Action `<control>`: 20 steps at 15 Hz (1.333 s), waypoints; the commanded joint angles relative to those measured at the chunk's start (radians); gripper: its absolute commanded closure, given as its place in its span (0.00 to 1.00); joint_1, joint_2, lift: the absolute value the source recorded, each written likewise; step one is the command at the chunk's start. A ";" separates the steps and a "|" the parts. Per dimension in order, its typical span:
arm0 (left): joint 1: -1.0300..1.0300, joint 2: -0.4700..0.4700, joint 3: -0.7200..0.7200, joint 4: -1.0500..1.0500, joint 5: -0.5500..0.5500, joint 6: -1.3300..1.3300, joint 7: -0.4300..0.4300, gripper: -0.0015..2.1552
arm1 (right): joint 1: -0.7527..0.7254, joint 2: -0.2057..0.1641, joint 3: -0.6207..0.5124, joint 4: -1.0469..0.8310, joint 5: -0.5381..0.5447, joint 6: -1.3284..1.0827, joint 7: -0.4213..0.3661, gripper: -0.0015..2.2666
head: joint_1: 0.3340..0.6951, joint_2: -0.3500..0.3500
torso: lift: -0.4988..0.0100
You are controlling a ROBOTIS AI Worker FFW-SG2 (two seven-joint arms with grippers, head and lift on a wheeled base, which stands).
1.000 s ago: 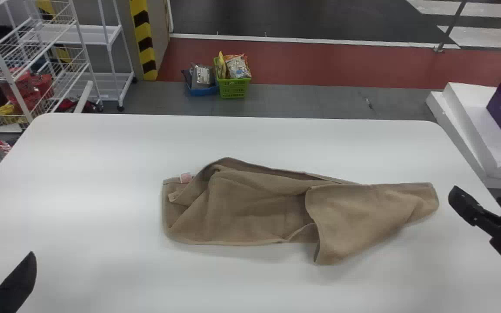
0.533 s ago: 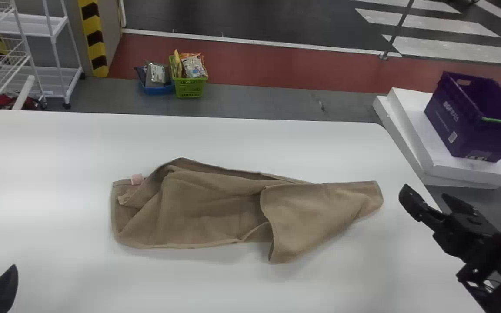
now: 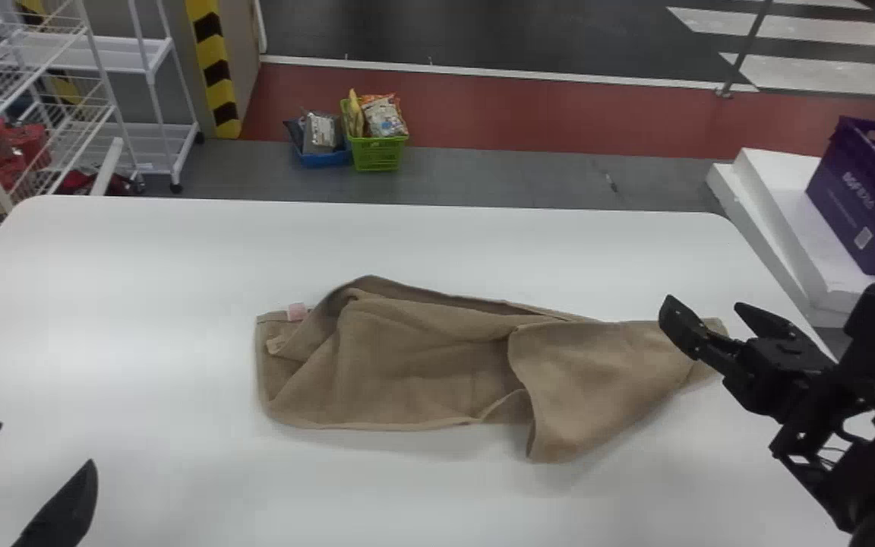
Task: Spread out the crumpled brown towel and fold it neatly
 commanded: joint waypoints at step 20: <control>0.016 -0.004 0.027 0.006 0.033 -0.016 -0.018 0.01 | -0.135 0.000 0.369 0.223 0.176 0.045 -0.083 0.08 | 1.00 0.72 | 0.73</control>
